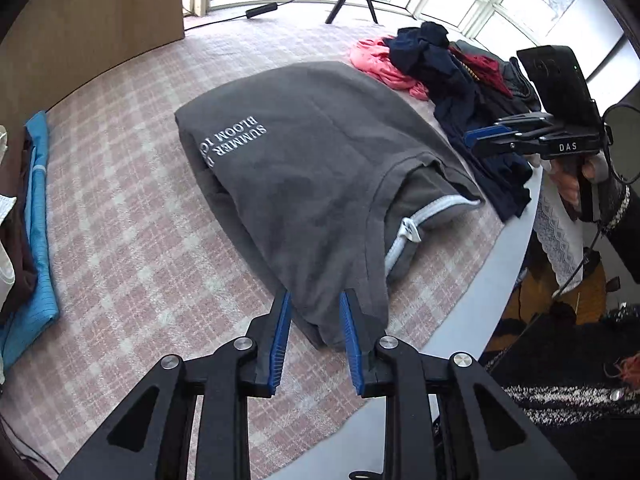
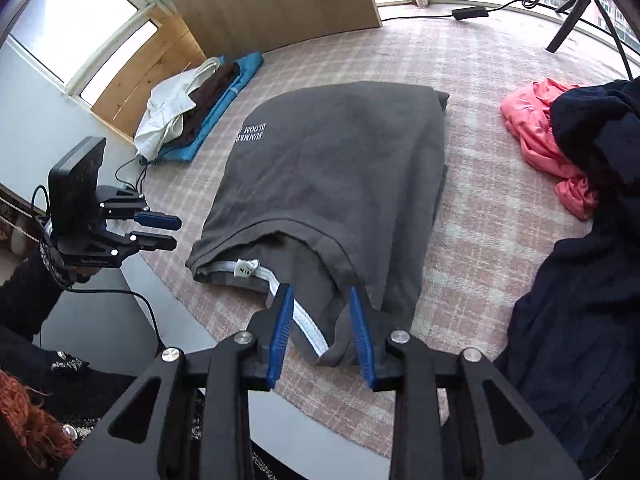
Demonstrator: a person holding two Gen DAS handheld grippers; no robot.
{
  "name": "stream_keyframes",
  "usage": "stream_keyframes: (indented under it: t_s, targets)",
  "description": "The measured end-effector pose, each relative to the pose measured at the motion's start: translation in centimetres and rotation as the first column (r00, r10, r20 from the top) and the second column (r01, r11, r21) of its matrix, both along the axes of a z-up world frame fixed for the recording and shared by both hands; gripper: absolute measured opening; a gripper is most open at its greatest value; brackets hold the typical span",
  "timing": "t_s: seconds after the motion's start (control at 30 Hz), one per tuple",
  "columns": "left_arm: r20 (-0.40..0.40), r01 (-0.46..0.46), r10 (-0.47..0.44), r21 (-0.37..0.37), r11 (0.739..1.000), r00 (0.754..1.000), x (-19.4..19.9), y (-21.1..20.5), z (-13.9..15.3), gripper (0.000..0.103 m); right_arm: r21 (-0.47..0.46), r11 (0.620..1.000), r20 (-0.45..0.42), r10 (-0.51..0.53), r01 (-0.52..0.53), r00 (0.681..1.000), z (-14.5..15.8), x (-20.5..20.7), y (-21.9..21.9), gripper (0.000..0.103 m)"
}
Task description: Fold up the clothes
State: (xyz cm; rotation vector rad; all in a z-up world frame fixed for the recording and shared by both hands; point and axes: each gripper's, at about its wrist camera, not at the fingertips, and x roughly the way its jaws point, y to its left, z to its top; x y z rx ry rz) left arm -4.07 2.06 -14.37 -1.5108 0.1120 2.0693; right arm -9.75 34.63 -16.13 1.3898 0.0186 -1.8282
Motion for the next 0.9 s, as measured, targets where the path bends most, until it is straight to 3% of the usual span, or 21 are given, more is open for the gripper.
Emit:
stream_keyframes:
  t_s: [0.07, 0.13, 0.2, 0.27, 0.4, 0.5, 0.6, 0.7, 0.8, 0.9]
  targets:
    - [-0.008, -0.117, 0.117, 0.008, 0.993, 0.993, -3.4, -1.3, 0.1, 0.025, -0.022, 0.997, 0.003, -0.07, 0.07, 0.998, 0.0, -3.8, 0.0, 0.035]
    - [0.051, -0.238, 0.235, 0.05, 0.97, 0.971, -7.1, -2.6, -0.8, 0.026, -0.038, 0.992, 0.02, -0.117, 0.118, 0.993, -0.6, -7.4, -0.5, 0.035]
    - [0.147, -0.308, 0.291, 0.109, 0.945, 0.945, -9.7, -3.4, -2.2, 0.026, -0.039, 0.988, 0.052, -0.147, 0.149, 0.988, -1.7, -10.4, -1.4, 0.035]
    - [0.17, -0.323, 0.302, 0.119, 0.939, 0.938, -11.3, -3.7, -3.0, 0.026, -0.047, 0.985, 0.099, -0.16, 0.165, 0.982, -2.7, -12.8, -2.2, 0.035]
    - [0.175, -0.34, 0.326, 0.059, 0.938, 0.929, -13.3, -3.9, -3.5, 0.029, -0.04, 0.98, 0.16, -0.187, 0.196, 0.969, -4.0, -16.4, -3.3, 0.035]
    - [0.114, -0.313, 0.313, -0.016, 0.949, 0.943, -14.0, -3.0, -2.4, 0.029, -0.064, 0.97, 0.191, -0.219, 0.234, 0.957, -4.0, -18.0, -2.9, 0.035]
    - [0.072, -0.246, 0.249, -0.048, 0.968, 0.966, -13.4, -1.0, -1.0, 0.029, -0.043, 0.973, 0.149, -0.217, 0.225, 0.965, -3.4, -18.0, -2.2, 0.035]
    - [0.041, -0.128, 0.131, -0.076, 0.989, 0.99, -12.6, 1.8, -0.8, 0.032, -0.02, 0.983, 0.131, -0.18, 0.185, 0.975, -3.2, -16.5, -1.5, 0.035]
    - [0.073, -0.024, 0.038, -0.193, 0.981, 0.997, -11.7, 3.7, -3.6, 0.034, 0.004, 0.99, 0.114, -0.143, 0.144, 0.983, -3.0, -15.0, -0.8, 0.035]
    - [0.074, -0.015, 0.036, -0.261, 0.965, 0.997, -10.6, 2.6, -4.3, 0.033, 0.021, 0.994, 0.099, -0.108, 0.106, 0.989, -2.8, -13.4, -0.1, 0.035]
